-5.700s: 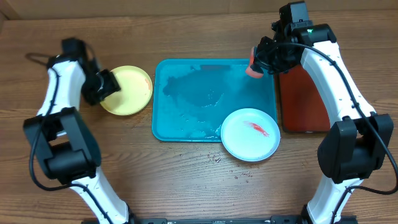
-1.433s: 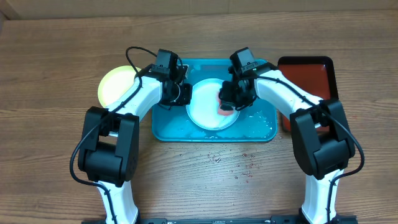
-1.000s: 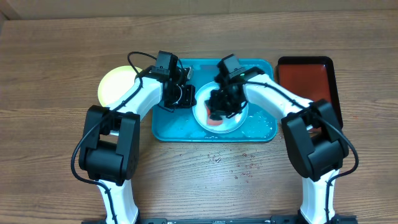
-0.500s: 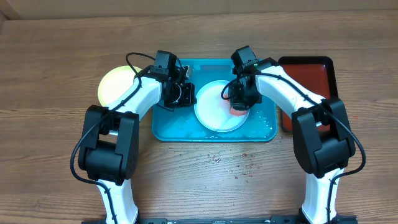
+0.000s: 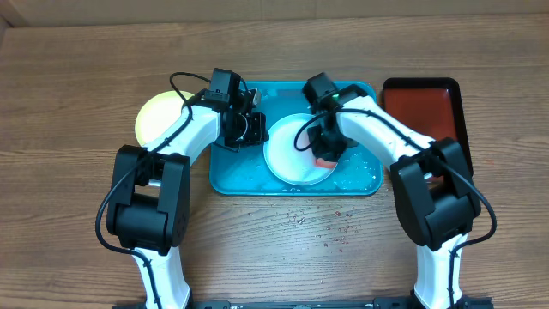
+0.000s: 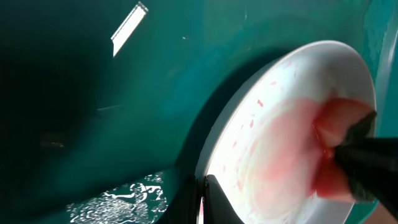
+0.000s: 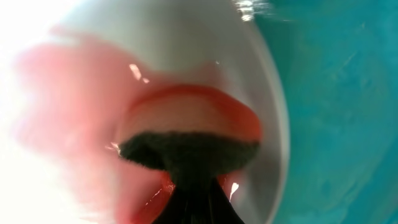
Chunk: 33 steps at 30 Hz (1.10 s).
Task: Clean dirty plates on tray and stack at the side
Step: 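Scrub the left-held white plate with the sponge in the right gripper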
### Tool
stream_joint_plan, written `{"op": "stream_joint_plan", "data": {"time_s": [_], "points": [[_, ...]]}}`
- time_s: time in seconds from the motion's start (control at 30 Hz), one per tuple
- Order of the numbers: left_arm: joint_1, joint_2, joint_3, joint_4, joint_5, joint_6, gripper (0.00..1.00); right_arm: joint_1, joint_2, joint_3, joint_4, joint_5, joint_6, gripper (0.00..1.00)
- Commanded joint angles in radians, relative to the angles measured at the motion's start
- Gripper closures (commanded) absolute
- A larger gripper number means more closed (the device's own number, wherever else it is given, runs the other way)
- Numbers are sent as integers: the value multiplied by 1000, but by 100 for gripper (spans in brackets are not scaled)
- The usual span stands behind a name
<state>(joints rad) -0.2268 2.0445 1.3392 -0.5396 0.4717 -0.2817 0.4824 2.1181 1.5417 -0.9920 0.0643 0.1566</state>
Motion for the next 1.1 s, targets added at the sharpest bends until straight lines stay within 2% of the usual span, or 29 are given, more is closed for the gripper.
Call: {"op": "stream_joint_plan", "data": {"time_s": [0.0, 0.2, 0.37, 0.73, 0.93, 1.03, 1.07], "points": [[18, -5, 11, 9, -34, -26, 96, 58, 35, -29, 2, -50, -89, 96], [53, -5, 12, 44, -34, -48, 96, 63, 35, -17, 19, -67, -106, 96], [56, -5, 12, 58, -34, -48, 96, 74, 35, 5, 76, -198, -105, 96], [58, -5, 12, 34, -34, -47, 96, 101, 35, 5, 135, -243, -105, 96], [45, -5, 11, -96, -35, 47, 96, 95, 35, 4, 236, -298, 6, 96], [26, -5, 11, -120, -37, 83, 91, 81, 35, 4, 235, -298, 37, 96], [13, -5, 11, -127, -37, 102, 86, 72, 35, 4, 233, -298, 49, 96]]}}
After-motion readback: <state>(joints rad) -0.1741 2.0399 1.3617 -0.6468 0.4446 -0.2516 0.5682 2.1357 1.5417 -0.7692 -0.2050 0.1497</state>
